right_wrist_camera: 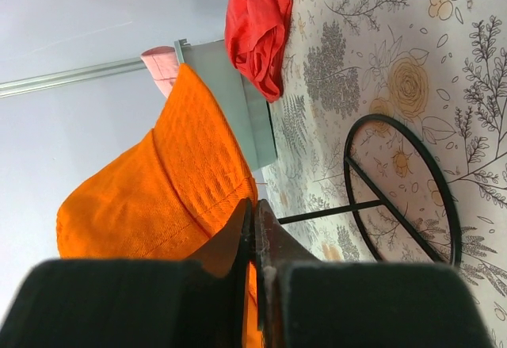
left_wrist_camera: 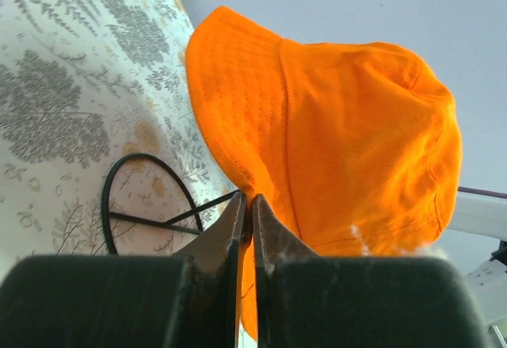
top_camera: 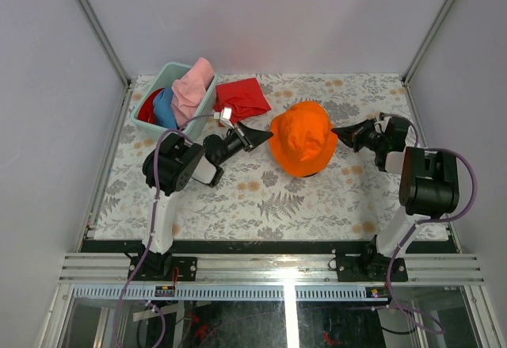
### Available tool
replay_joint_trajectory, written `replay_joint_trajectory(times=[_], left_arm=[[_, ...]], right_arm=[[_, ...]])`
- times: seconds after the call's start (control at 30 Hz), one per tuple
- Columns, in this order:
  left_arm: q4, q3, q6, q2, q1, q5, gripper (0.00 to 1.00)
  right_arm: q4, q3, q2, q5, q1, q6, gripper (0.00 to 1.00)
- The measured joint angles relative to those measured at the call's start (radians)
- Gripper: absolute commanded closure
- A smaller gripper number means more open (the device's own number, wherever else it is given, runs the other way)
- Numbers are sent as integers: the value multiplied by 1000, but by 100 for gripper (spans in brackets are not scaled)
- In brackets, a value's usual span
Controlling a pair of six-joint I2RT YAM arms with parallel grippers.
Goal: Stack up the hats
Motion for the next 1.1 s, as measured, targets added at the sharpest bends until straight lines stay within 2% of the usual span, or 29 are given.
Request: replay_joint_trajectory(times=[0.43, 0.7, 1.1], left_arm=[[-53, -37, 2, 0, 11, -14, 100], [-79, -37, 5, 0, 14, -14, 100], [-102, -40, 0, -4, 16, -3, 100]], right_arm=[[-122, 6, -28, 23, -15, -88, 100], [-275, 58, -28, 22, -19, -193, 100], [-411, 90, -66, 51, -21, -225, 100]])
